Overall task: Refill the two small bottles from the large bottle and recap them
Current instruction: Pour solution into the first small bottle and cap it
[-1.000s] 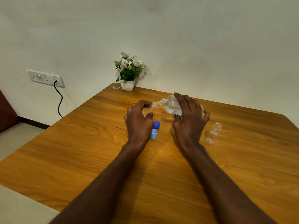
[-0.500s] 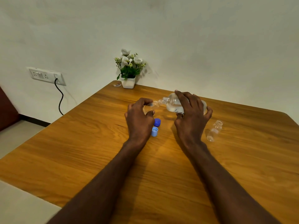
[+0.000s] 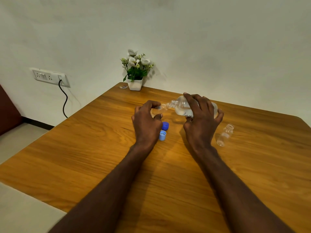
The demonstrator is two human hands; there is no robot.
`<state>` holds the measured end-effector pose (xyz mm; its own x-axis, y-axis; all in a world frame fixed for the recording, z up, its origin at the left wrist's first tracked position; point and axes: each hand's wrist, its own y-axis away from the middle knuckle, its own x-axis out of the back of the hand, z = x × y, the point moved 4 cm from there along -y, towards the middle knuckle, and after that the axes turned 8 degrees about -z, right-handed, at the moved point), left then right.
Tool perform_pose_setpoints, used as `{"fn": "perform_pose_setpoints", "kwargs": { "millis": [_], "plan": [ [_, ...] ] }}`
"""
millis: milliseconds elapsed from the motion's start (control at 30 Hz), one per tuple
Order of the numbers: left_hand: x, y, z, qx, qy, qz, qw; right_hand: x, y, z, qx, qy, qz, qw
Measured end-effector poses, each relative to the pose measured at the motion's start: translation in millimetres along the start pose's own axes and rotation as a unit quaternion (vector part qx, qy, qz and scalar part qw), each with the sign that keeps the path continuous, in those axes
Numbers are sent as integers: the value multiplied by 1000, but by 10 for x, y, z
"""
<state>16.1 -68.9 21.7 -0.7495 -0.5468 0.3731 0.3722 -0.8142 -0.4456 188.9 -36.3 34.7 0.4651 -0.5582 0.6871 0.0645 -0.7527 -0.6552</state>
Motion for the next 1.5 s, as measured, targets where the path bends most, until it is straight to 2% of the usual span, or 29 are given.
{"fn": "perform_pose_setpoints", "kwargs": {
  "millis": [1500],
  "plan": [
    [-5,9,1,5,13,-9,1000,6,1,9,1,8,-6,1000]
  ]
}}
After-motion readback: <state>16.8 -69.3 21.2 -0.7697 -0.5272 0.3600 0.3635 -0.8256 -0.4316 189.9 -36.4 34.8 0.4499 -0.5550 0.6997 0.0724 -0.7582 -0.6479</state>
